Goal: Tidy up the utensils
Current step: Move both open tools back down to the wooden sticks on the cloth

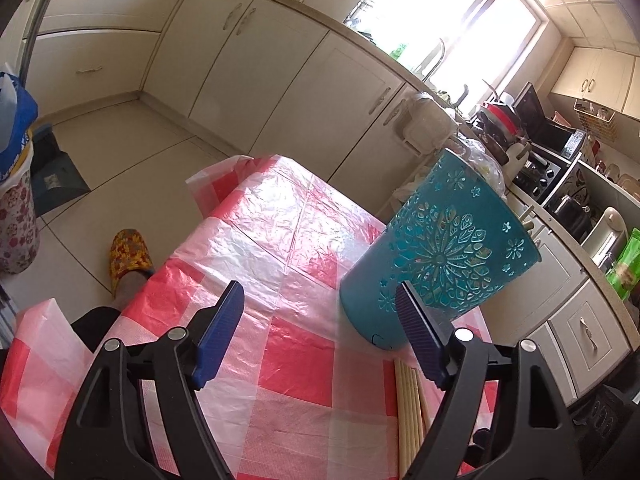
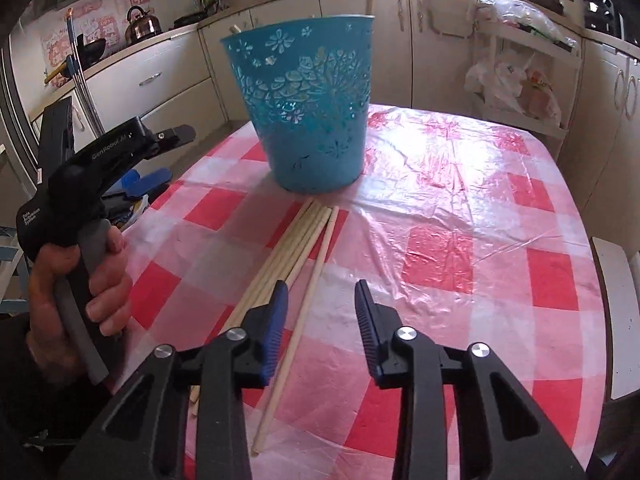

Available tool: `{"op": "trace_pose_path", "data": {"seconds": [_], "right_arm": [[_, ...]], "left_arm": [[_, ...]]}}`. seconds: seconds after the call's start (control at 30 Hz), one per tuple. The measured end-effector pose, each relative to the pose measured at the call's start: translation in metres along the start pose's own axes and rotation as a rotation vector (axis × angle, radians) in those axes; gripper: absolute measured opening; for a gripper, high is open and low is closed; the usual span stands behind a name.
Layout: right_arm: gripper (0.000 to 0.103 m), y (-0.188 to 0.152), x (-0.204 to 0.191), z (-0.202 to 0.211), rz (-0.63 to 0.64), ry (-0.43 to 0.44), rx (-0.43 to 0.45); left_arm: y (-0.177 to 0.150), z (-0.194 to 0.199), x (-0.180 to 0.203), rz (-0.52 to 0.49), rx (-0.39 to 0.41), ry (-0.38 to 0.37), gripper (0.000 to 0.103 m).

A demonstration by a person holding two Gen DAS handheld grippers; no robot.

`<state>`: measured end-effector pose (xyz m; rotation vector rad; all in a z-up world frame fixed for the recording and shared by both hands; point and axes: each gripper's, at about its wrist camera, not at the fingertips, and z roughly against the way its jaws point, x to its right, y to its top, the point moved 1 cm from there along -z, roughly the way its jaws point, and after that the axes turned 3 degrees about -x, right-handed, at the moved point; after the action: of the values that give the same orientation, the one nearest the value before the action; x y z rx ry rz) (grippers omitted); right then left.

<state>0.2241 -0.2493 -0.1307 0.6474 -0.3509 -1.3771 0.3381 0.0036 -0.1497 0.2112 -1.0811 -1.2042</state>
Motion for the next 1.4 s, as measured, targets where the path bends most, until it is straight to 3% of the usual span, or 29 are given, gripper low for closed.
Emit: {"op": "trace_pose_path", "data": {"seconds": [0.13,0.2,0.33,0.5,0.67,1.4], "right_arm": [[0.016,0.001,-0.008,-0.022,0.027,-0.013,-0.077],[0.014,-0.001,-0.009,-0.028,0.027,-0.021,-0.101],[0.009,-0.005,-0.004,-0.022,0.013,-0.051,-0.09],[0.009,-0.014,0.012,-0.014,-0.051,-0.032,-0.063],[0.009,-0.017,0.017,-0.009,-0.074,-0.006,-0.049],[0.013,-0.016,0.02,-0.009,-0.087,0.015,-0.042]], "left_arm": [[-0.002,-0.006,0.006,-0.034,-0.044,-0.001,0.075],[-0.005,-0.011,0.018,-0.094,-0.116,0.013,0.075],[-0.024,-0.021,0.046,-0.22,-0.281,0.007,0.075],[-0.047,-0.03,0.084,-0.445,-0.354,0.076,0.075],[-0.054,-0.043,0.086,-0.474,-0.412,0.127,0.074],[-0.066,-0.05,0.096,-0.563,-0.406,0.192,0.074]]}}
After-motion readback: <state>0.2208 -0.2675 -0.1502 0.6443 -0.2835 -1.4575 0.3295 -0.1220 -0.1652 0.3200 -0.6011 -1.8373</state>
